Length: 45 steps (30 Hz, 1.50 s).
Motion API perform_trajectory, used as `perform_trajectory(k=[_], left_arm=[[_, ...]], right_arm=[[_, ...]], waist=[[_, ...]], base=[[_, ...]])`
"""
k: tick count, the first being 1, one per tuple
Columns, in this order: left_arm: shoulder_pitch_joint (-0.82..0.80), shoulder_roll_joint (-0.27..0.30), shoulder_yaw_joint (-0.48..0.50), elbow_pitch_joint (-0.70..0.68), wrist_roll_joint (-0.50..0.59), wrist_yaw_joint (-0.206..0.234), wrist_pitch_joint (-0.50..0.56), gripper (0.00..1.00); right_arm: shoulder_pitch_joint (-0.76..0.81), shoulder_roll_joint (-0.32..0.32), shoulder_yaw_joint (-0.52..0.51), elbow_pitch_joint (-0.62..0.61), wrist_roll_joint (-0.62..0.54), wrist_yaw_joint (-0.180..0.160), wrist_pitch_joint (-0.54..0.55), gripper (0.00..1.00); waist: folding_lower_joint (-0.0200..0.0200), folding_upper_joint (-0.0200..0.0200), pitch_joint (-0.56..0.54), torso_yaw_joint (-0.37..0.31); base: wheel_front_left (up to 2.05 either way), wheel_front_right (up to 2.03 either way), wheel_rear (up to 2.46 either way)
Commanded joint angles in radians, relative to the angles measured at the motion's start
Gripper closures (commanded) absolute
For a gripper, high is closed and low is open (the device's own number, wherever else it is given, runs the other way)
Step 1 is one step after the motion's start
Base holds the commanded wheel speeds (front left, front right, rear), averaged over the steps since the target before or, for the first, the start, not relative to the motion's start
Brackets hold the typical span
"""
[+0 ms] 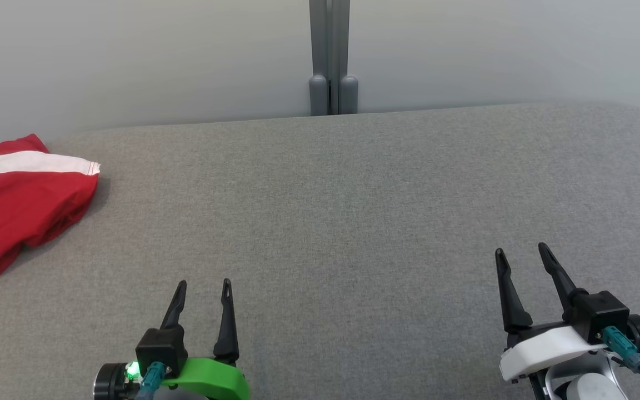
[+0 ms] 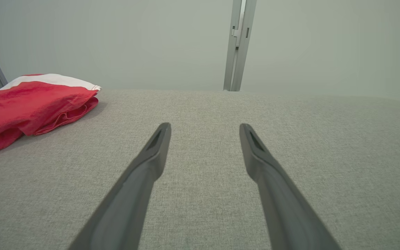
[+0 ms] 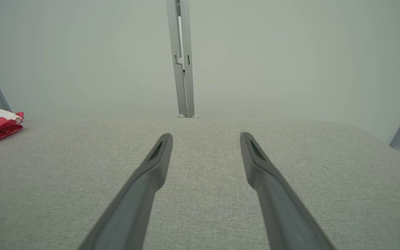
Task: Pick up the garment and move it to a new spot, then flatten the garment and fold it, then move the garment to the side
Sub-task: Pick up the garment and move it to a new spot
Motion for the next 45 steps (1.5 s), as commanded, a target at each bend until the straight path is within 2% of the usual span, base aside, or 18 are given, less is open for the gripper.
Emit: perform_trajectory(k=[1, 6, 12, 25, 31, 35, 45], left_arm=[[0.003, 0.007, 0.003, 0.002, 0.0, 0.0, -0.004, 0.0], [-0.002, 0.007, 0.0, 0.004, -0.003, 0.0, -0.004, 0.0], [-0.011, 0.006, -0.008, 0.0, -0.011, 0.002, -0.003, 0.0], [-0.019, 0.006, 0.013, -0.021, -0.004, 0.01, -0.002, 0.0], [-0.01, 0.006, 0.026, -0.028, -0.001, 0.012, -0.002, 0.0], [-0.005, 0.006, 0.033, -0.03, 0.0, 0.012, -0.002, 0.0], [0.004, 0.006, 0.038, -0.035, 0.001, 0.009, -0.002, 0.0]], right_arm=[[0.001, -0.004, -0.001, 0.001, 0.003, 0.0, -0.003, 0.0], [0.005, -0.004, -0.002, 0.003, 0.011, 0.0, -0.003, 0.0], [0.015, -0.004, 0.01, -0.009, 0.027, 0.0, -0.003, 0.0], [0.008, -0.004, 0.004, -0.024, 0.014, 0.0, -0.003, 0.0], [0.0, -0.004, 0.009, -0.021, 0.009, 0.0, -0.003, 0.0], [-0.005, -0.004, 0.016, -0.018, 0.008, 0.0, -0.003, 0.0], [-0.008, -0.004, 0.027, -0.016, 0.009, 0.0, -0.003, 0.0]], waist=[[-0.0001, 0.0, 0.0, 0.001], [-0.0001, 0.0, 0.0, 0.013], [-0.0001, 0.0, 0.004, 0.074], [-0.0001, 0.0, 0.021, 0.367], [-0.0001, 0.0, 0.026, 0.463], [-0.0001, 0.0, 0.028, 0.493], [-0.0001, 0.0, 0.03, 0.492]], base=[[0.0, 0.0, 0.0], [0.0, 0.0, 0.0], [0.0, 0.0, 0.0], [0.0, 0.0, 0.0], [0.0, 0.0, 0.0], [0.0, 0.0, 0.0], [0.0, 0.0, 0.0]])
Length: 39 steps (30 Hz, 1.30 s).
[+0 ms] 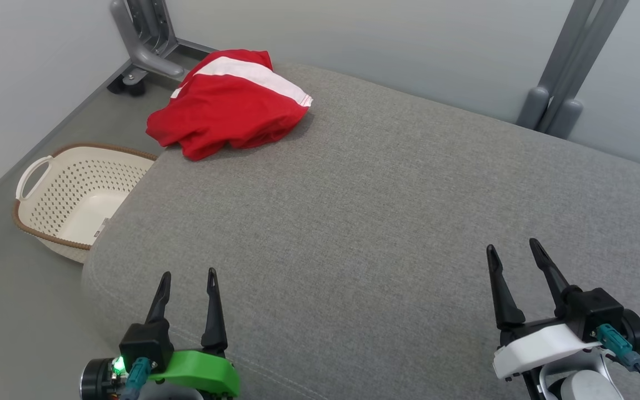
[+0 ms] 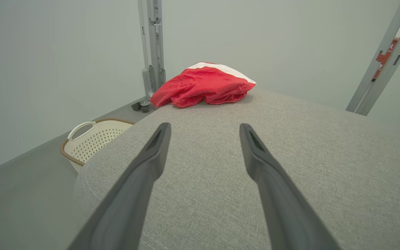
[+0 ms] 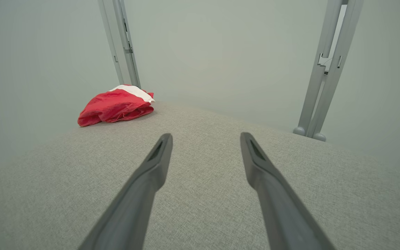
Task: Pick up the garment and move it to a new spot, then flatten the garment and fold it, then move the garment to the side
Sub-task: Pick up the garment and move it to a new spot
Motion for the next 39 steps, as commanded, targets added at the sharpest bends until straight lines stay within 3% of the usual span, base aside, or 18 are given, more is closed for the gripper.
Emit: perform_trajectory(k=[1, 8, 13, 19, 25, 31, 39], left_arm=[[0.007, 0.005, 0.005, 0.001, 0.01, -0.005, -0.001, 0.0], [-0.083, 0.037, 0.078, -0.017, 0.043, -0.041, -0.001, 0.0], [-0.273, 0.132, 0.135, -0.022, 0.079, -0.09, -0.001, 0.0], [-0.563, 0.25, 0.154, 0.084, 0.064, -0.183, 0.046, 0.0], [-0.793, 0.323, 0.159, 0.244, 0.043, -0.213, 0.145, 0.0], [-0.909, 0.336, 0.137, 0.453, 0.008, -0.232, 0.246, 0.0], [-0.94, 0.337, 0.005, 0.622, -0.051, -0.247, 0.354, 0.0]], right_arm=[[0.002, -0.004, -0.006, -0.005, -0.007, 0.0, -0.003, 0.0], [-0.026, -0.004, -0.024, -0.042, -0.047, 0.0, -0.003, 0.0], [-0.066, -0.004, -0.032, -0.067, -0.088, 0.0, -0.003, 0.0], [-0.114, -0.004, -0.028, -0.093, -0.149, 0.0, -0.003, 0.0], [-0.15, -0.004, -0.011, -0.119, -0.217, 0.0, -0.003, 0.0], [-0.163, -0.016, -0.019, -0.169, -0.252, 0.0, -0.003, 0.0], [-0.14, -0.021, -0.024, -0.223, -0.26, 0.0, -0.003, 0.0]], waist=[[0.0, 0.0, 0.002, -0.005], [0.0, 0.0, 0.069, -0.038], [0.0, 0.0, 0.149, -0.08], [0.0, 0.0, 0.249, -0.153], [0.0, 0.0, 0.353, -0.231], [0.0, 0.0, 0.424, -0.285], [0.0, 0.0, 0.476, -0.312]], base=[[0.0, 0.0, 0.0], [0.0, 0.0, 0.0], [0.0, 0.0, 0.0], [0.0, 0.0, 0.0], [0.0, 0.0, 0.0], [0.0, 0.0, 0.0], [0.0, 0.0, 0.0]])
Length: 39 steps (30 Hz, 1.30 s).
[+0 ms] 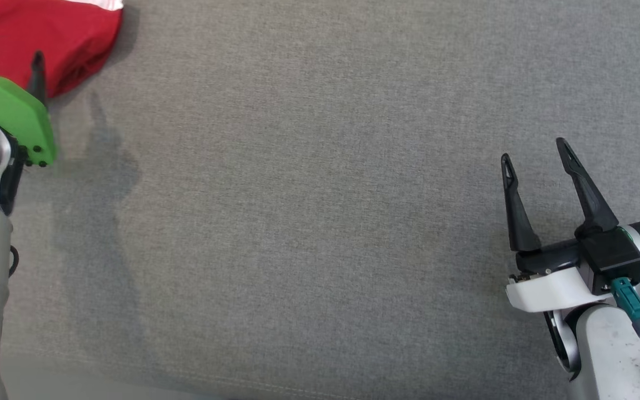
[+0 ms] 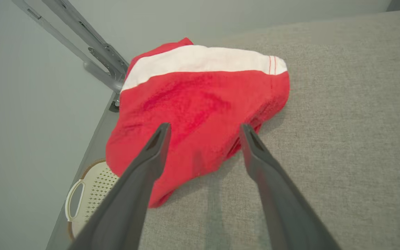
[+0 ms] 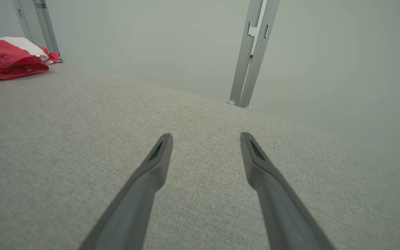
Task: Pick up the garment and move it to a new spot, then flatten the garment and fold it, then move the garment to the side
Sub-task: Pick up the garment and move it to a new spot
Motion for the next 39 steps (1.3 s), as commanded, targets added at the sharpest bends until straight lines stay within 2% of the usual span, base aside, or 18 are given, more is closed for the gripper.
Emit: perform_trajectory(k=[1, 5, 10, 16, 18, 19, 20, 30, 39], left_arm=[[-0.017, 0.0, -0.022, 0.01, -0.019, -0.001, 0.01, 0.0], [-0.028, 0.032, -0.079, 0.049, -0.053, -0.002, -0.001, 0.0], [-0.056, 0.045, -0.096, 0.106, -0.048, -0.001, -0.042, 0.0], [-0.09, 0.044, -0.095, 0.176, -0.046, 0.035, -0.086, 0.0], [-0.097, 0.046, -0.094, 0.195, -0.042, 0.053, -0.11, 0.59], [-0.1, 0.048, -0.098, 0.205, -0.037, 0.059, -0.121, 0.74], [-0.102, 0.049, -0.1, 0.211, -0.034, 0.063, -0.133, 1.0], [-0.131, 0.06, -0.109, 0.264, -0.03, 0.079, -0.249, 1.0], [-0.195, 0.106, -0.131, 0.253, -0.004, 0.083, -0.311, 1.0]], right_arm=[[0.005, 0.0, -0.001, -0.009, -0.005, 0.0, -0.003, 0.0], [0.004, 0.002, 0.002, -0.024, -0.007, 0.0, -0.003, 0.0], [-0.002, 0.002, 0.002, -0.041, -0.01, 0.0, -0.003, 0.0], [-0.004, 0.003, -0.003, -0.053, -0.016, 0.0, -0.002, 0.0], [-0.008, 0.004, -0.002, -0.05, -0.014, 0.0, -0.002, 0.0], [-0.01, 0.005, -0.001, -0.047, -0.012, 0.0, -0.002, 0.0], [-0.012, 0.005, 0.0, -0.044, -0.011, 0.0, -0.002, 0.0], [-0.029, 0.011, 0.001, -0.018, 0.004, 0.0, -0.003, 0.0], [-0.031, 0.017, -0.007, 0.014, 0.042, 0.0, -0.003, 0.0]], waist=[[-0.0001, 0.0, 0.048, -0.039], [-0.0001, 0.0, 0.071, -0.045], [-0.0001, 0.0, 0.098, -0.051], [-0.0001, 0.0, 0.117, -0.054], [-0.0001, 0.0, 0.118, -0.056], [-0.0001, 0.0, 0.118, -0.057], [-0.0001, 0.0, 0.116, -0.058], [-0.0001, 0.0, 0.063, -0.061], [-0.0001, 0.0, -0.069, -0.091]], base=[[0.0, 0.0, 0.0], [0.0, 0.0, 0.0], [0.0, 0.0, 0.0], [0.0, 0.0, 0.0], [0.0, 0.0, 0.0], [0.0, 0.0, 0.0], [0.0, 0.0, 0.0], [0.0, 0.0, 0.0], [0.0, 0.0, 0.0]])
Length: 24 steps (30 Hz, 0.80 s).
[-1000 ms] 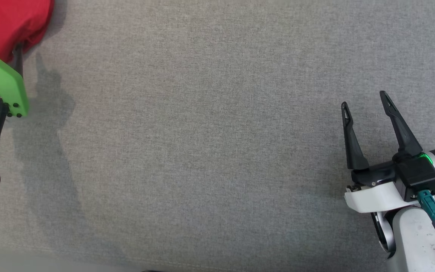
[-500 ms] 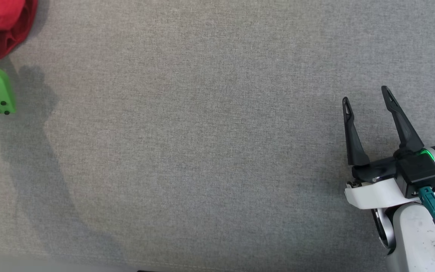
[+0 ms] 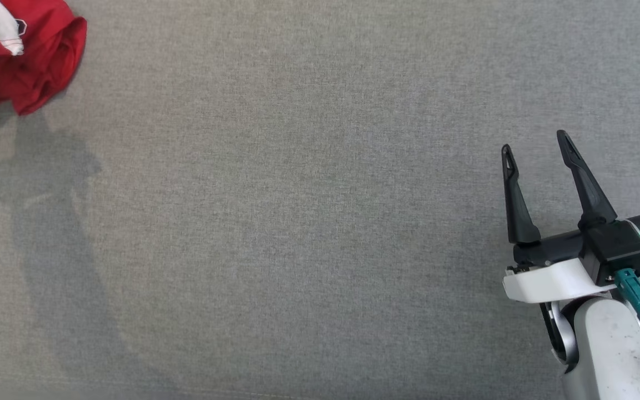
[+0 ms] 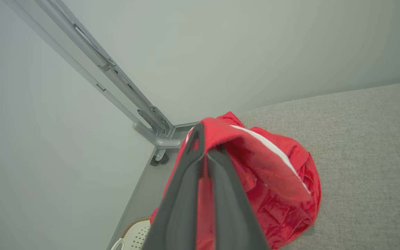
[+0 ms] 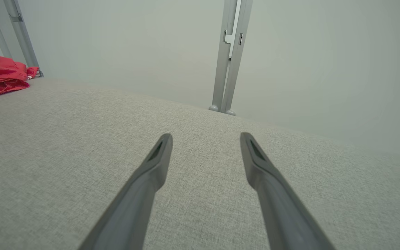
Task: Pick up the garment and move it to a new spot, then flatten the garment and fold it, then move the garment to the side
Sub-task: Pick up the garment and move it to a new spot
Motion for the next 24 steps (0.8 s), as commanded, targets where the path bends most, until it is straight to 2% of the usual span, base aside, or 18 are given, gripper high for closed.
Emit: perform_trajectory(k=[1, 6, 10, 17, 24], left_arm=[[-0.028, 0.012, -0.001, -0.018, 0.009, 0.006, -0.015, 1.0], [-0.067, -0.012, 0.005, -0.083, -0.01, -0.012, -0.038, 1.0], [-0.085, -0.063, -0.01, -0.147, -0.023, -0.035, -0.041, 1.0], [-0.084, -0.199, -0.066, -0.24, -0.063, -0.066, -0.003, 1.0], [0.004, -0.352, -0.115, -0.279, -0.117, -0.071, 0.026, 1.0]], right_arm=[[-0.003, 0.0, -0.004, 0.007, 0.016, 0.0, -0.003, 0.0], [0.021, 0.001, -0.029, 0.03, 0.076, 0.0, -0.003, 0.0], [0.046, 0.001, -0.058, 0.048, 0.114, 0.0, -0.003, 0.0], [0.094, 0.001, -0.094, 0.063, 0.16, 0.0, -0.003, 0.0], [0.1, 0.001, -0.095, 0.069, 0.205, 0.0, -0.003, 0.0]], waist=[[-0.0001, 0.0, -0.076, -0.026], [-0.0001, 0.0, -0.178, -0.059], [-0.0001, 0.0, -0.26, -0.092], [-0.0001, 0.0, -0.346, -0.179], [-0.0001, 0.0, -0.327, -0.271]], base=[[0.0, 0.0, 0.0], [0.0, 0.0, 0.0], [0.0, 0.0, 0.0], [0.0, 0.0, 0.0], [0.0, 0.0, 0.0]])
